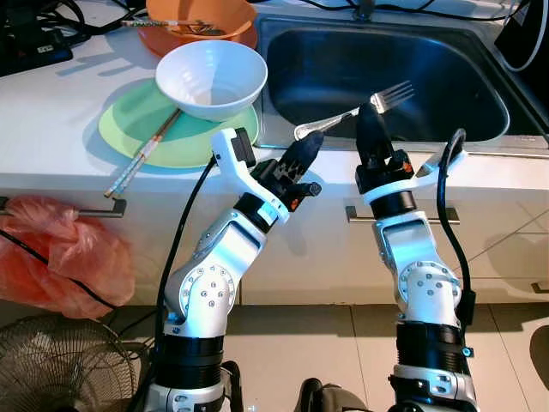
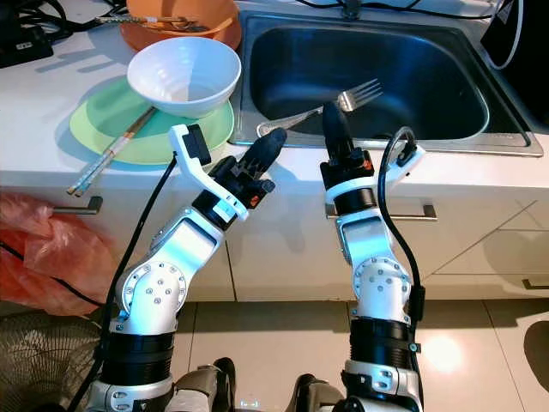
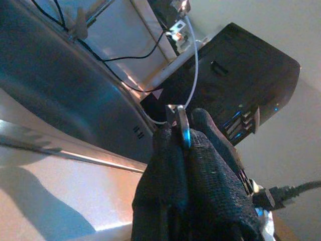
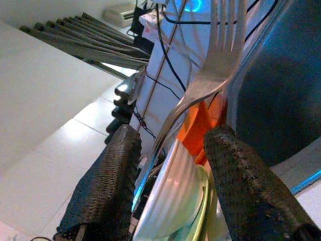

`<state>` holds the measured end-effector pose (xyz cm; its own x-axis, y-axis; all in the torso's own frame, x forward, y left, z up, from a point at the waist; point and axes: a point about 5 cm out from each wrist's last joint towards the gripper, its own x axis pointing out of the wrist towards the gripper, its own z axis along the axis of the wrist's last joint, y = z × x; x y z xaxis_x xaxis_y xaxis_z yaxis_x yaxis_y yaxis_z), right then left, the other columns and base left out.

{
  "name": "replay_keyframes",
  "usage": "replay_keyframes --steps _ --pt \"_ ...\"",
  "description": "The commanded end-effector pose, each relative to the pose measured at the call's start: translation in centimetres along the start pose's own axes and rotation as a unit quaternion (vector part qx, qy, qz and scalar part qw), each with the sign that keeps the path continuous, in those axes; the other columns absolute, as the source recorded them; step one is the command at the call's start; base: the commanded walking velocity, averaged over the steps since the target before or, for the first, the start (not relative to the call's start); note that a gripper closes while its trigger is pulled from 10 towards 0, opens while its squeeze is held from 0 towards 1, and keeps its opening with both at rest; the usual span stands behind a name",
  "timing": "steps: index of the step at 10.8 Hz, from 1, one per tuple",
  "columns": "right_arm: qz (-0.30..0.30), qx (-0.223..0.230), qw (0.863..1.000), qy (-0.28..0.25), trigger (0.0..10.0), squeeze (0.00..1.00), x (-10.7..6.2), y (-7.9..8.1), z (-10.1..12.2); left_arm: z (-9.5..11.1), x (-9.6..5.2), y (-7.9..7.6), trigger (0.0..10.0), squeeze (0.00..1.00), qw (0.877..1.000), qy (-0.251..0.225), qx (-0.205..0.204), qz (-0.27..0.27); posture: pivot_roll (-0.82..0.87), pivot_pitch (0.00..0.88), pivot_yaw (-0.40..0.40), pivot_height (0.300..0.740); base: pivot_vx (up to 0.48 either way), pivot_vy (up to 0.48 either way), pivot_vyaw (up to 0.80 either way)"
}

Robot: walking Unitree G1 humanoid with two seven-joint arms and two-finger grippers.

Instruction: Kitchen organization

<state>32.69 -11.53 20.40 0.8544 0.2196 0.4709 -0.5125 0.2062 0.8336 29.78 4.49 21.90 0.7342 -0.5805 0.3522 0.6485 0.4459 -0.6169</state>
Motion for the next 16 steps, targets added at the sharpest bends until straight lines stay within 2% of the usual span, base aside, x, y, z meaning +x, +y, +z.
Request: replay_keyframes --steps 1,8,9,10,14,16 --pt "0.031 0.029 0.999 -0.009 10.0 0.0 1.2 1.2 -0.6 -0.5 0.2 -1.1 10.0 0.0 1.0 0.003 -0.012 -0.026 0.13 0.164 -0.053 0.74 0.0 0.0 0.0" --pt "0.04 0.023 0.999 -0.023 10.0 0.0 2.6 1.3 0.1 -0.5 0.2 -1.1 10.0 0.0 1.0 0.005 -0.011 -0.027 0.13 0.162 -0.05 0.74 0.0 0.0 0.0" --pt "0.042 0.024 0.998 -0.026 8.5 0.0 2.9 1.4 0.2 -0.5 0.1 -1.1 10.0 0.0 1.0 0.006 -0.012 -0.026 0.13 0.161 -0.049 0.74 0.0 0.0 0.0" --pt "0.045 0.024 0.998 -0.03 0.0 0.0 3.0 1.4 0.2 -0.5 0.1 -1.1 10.0 0.0 1.0 0.007 -0.012 -0.025 0.13 0.16 -0.049 0.74 0.0 0.0 0.0" --pt "0.046 0.036 0.997 -0.042 0.0 0.0 3.2 1.5 0.6 -0.6 0.2 -1.0 10.0 0.0 1.0 0.007 -0.013 -0.021 0.13 0.16 -0.05 0.74 0.0 0.0 0.0" --pt "0.047 0.044 0.997 -0.049 0.0 0.0 3.3 1.6 0.8 -1.1 0.1 -0.4 10.0 0.0 1.0 0.019 -0.008 -0.005 0.13 0.163 -0.05 0.74 0.0 0.0 0.0"
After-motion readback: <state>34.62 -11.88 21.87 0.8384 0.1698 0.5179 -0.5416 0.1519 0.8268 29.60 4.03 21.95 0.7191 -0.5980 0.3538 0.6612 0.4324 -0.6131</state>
